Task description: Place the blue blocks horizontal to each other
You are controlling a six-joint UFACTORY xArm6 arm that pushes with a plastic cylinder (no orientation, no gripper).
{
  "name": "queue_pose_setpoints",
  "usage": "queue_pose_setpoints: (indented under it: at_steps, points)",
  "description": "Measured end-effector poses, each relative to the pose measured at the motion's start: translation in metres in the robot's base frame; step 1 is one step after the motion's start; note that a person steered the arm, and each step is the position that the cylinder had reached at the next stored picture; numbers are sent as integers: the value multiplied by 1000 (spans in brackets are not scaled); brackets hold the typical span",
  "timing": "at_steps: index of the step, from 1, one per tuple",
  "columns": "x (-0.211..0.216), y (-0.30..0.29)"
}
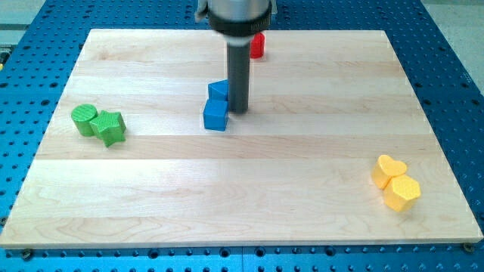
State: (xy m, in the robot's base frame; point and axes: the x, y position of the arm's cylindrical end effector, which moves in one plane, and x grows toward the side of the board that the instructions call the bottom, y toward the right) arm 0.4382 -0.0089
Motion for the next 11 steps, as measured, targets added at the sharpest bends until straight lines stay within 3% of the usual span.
queue_pose_setpoints:
  at_steps: [1, 2, 3, 4, 5, 6, 7, 8, 9, 10, 11]
  points:
    - [31, -2]
    - [-19, 79]
    - [-102, 50]
    - [-63, 4]
    - [8, -15]
    - [-27, 20]
    - [-82, 18]
    - [-67, -31]
    - [13, -80]
    - [63, -73]
    - [71, 0]
